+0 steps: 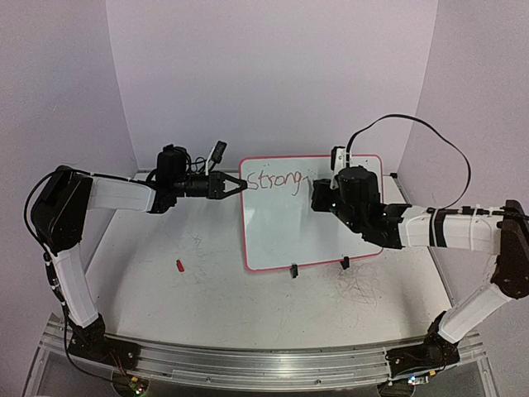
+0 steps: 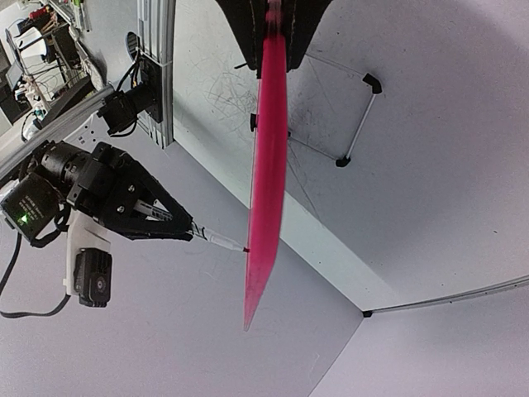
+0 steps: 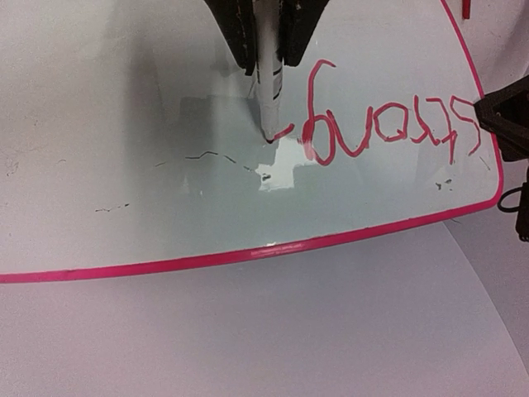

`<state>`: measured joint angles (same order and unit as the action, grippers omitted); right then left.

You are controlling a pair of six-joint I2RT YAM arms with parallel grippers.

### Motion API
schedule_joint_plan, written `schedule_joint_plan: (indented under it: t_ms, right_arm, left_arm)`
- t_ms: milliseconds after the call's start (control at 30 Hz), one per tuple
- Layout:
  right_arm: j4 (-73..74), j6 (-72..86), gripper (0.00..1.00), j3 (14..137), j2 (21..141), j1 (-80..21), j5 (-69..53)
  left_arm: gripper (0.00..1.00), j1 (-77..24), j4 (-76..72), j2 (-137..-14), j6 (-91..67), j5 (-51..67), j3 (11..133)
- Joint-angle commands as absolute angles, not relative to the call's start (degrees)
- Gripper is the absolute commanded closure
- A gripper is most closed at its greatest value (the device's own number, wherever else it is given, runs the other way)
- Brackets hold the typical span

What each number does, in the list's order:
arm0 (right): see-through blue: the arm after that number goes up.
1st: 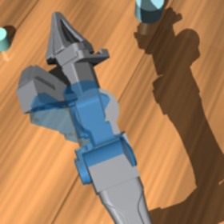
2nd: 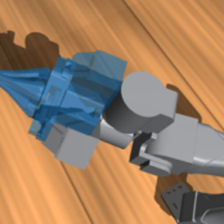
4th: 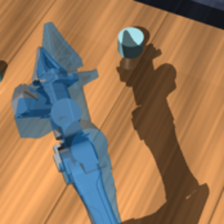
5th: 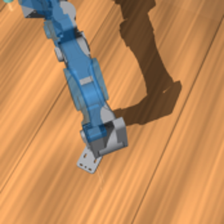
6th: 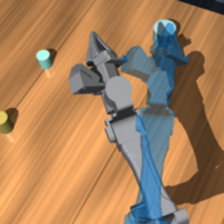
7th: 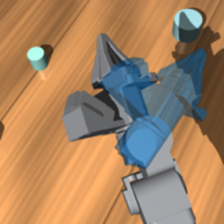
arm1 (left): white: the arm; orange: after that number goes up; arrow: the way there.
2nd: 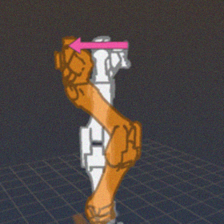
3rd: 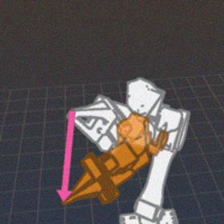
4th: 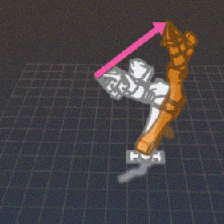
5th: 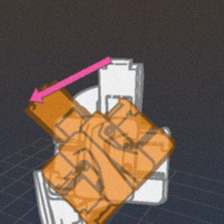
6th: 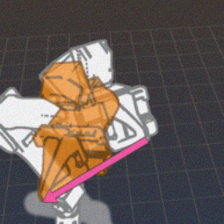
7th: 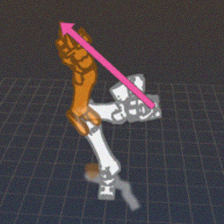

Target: Write a sentence on the whiteboard

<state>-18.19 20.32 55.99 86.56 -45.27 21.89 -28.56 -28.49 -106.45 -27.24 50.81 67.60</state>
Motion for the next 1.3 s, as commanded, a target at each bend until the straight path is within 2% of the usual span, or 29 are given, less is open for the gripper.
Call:
schedule_joint_plan:
  t_ms: [0,600,1267]
  right_arm:
    - [-19.2,21.3,1.00,56.9,86.0,-44.3,25.4]
    - [-22.0,17.2,1.00,59.2,88.9,-44.2,20.9]
    - [-19.5,20.2,1.00,53.7,85.5,-45.5,19.6]
  left_arm:
    - [1.00,-30.5,-29.1,-104.6,-26.3,52.3,67.7]
    - [1.00,-30.5,-29.1,-104.7,-26.3,52.3,67.7]
    - [1.00,-30.5,-29.1,-104.4,-26.4,52.3,67.7]
